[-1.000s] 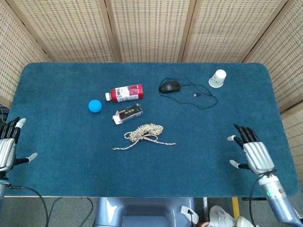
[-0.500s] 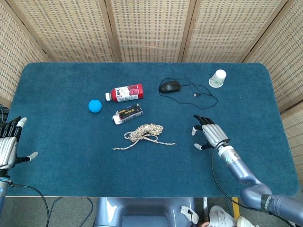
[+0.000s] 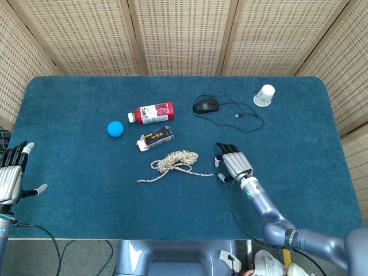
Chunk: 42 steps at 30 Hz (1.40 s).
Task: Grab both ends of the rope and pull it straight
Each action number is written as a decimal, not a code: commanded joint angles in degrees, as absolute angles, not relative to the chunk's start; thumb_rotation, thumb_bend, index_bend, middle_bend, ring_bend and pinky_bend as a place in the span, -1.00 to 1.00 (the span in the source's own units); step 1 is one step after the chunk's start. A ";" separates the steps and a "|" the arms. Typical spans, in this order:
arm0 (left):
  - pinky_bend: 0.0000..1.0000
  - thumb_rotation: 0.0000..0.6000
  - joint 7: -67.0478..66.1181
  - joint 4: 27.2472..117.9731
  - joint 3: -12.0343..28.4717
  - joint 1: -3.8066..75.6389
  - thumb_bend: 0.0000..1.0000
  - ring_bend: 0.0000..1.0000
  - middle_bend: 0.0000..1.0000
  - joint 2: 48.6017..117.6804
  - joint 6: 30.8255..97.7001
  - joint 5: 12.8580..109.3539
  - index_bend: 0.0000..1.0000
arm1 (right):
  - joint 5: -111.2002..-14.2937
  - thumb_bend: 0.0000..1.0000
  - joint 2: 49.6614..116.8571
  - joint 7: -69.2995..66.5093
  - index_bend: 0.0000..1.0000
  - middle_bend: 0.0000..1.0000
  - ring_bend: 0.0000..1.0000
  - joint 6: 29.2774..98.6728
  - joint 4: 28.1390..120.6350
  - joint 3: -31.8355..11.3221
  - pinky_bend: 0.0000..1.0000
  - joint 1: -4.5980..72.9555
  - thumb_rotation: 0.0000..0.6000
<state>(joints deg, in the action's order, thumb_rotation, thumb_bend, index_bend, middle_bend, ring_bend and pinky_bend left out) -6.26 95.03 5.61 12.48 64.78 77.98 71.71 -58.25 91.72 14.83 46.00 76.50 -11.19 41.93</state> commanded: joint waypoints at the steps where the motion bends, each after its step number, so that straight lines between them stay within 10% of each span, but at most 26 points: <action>1: -1.00 1.00 -6.07 95.26 5.78 12.37 -1.00 -1.00 -1.00 64.56 78.02 71.69 -1.00 | -58.22 -0.34 92.38 14.96 -0.11 -1.00 -1.00 46.18 76.12 -11.08 -1.00 42.29 1.00; 42: -1.00 1.00 -4.78 95.57 6.66 11.48 -1.00 -1.00 -1.00 63.90 78.10 72.80 -1.00 | -56.08 -0.22 100.44 23.55 0.08 -1.00 -1.00 48.95 71.03 -9.04 -1.00 43.79 1.00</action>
<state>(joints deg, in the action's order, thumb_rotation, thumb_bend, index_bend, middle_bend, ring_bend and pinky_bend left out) -4.78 95.57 6.66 11.48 63.91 78.09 72.80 -56.07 100.41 23.53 48.95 71.06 -9.04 43.78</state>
